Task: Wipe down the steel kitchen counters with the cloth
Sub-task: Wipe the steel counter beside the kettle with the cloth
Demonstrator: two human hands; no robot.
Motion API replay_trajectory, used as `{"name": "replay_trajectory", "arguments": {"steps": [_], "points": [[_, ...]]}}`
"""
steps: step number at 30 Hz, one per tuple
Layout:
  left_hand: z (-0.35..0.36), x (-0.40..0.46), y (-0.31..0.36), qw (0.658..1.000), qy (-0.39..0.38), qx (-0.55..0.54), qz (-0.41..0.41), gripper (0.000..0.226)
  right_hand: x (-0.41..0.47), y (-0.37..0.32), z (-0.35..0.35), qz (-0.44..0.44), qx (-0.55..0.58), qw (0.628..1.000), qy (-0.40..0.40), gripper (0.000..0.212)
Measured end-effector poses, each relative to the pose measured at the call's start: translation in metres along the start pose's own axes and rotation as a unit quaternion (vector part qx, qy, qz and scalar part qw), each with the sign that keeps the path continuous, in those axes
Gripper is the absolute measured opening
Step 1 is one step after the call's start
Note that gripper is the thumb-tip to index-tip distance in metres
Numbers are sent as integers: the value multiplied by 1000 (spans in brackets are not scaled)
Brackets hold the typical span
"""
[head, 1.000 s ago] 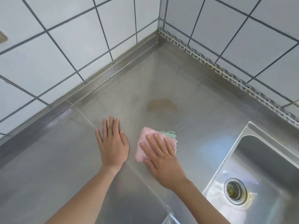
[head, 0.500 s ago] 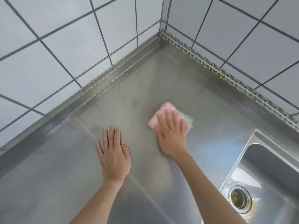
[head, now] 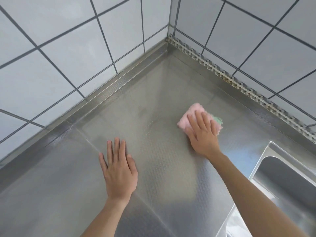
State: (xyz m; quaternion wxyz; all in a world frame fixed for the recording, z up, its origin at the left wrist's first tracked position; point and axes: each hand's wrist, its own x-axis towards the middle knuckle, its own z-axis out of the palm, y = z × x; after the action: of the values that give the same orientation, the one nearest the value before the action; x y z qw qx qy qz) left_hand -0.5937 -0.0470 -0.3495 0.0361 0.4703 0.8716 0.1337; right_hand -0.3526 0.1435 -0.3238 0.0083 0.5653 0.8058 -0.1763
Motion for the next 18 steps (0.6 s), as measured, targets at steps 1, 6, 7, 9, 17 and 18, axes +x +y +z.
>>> {"name": "replay_trajectory", "arguments": {"steps": [1, 6, 7, 9, 17, 18], "points": [[0, 0, 0, 1000, -1, 2, 0, 54, 21, -14, 0, 35, 12, 999, 1, 59], [0, 1, 1, 1000, -5, 12, -4, 55, 58, -111, 18, -21, 29, 999, -6, 55], [0, 1, 1, 1000, -6, 13, -5, 55, 49, -124, 25, -64, 19, 998, -9, 55], [0, 1, 0, 1000, -9, 13, -6, 55, 17, -135, 38, -149, -4, 989, -14, 55], [0, 0, 1, 1000, -1, 4, -6, 53, -54, -5, 16, -319, -96, 941, -62, 57], [0, 0, 1, 1000, -2, 6, -6, 54, -40, 11, 6, -299, -106, 946, -67, 57]]}}
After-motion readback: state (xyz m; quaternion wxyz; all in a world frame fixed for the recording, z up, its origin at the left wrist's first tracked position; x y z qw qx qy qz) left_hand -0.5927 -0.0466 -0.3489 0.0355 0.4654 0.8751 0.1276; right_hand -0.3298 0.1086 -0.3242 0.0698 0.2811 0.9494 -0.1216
